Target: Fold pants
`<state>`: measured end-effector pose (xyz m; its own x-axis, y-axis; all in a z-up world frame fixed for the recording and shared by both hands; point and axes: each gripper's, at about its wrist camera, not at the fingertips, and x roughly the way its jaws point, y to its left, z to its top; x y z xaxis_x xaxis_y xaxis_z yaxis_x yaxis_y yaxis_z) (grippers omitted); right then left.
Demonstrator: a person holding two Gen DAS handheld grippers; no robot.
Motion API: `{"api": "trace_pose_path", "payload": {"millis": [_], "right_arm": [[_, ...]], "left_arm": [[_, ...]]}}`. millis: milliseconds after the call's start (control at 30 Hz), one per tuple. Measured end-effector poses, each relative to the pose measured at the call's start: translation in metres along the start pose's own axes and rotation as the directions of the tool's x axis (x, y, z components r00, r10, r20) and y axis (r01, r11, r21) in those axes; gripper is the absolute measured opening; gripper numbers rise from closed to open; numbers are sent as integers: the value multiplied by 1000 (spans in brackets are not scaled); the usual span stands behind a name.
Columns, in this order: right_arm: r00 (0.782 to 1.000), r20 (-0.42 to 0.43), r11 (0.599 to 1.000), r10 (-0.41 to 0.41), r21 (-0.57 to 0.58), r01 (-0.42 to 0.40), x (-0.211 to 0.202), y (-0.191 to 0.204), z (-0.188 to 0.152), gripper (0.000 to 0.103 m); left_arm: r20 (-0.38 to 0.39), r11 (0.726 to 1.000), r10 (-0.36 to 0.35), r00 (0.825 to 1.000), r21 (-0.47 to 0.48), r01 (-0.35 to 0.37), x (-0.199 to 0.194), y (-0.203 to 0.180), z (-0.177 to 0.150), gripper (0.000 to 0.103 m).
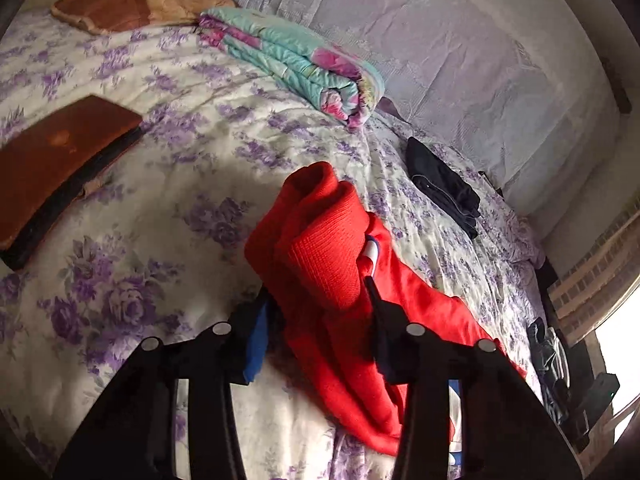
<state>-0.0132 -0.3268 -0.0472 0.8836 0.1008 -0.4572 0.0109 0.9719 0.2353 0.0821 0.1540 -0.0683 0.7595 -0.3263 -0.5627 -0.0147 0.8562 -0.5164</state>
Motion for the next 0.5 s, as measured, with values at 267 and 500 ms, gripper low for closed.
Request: {"api": "trace_pose_path", "payload": {"millis": [267,500], "right_arm": [[992,-117,961,-38,269,68,25,-77,-14,100],[997,-63,940,51,339,-27,17,-90,-19,100]], "left_arm": [[198,862,-30,980,501,-75,-32,-167,-22,31],[-46,616,-278,960,758,214,-3,-300,-113,31]]}}
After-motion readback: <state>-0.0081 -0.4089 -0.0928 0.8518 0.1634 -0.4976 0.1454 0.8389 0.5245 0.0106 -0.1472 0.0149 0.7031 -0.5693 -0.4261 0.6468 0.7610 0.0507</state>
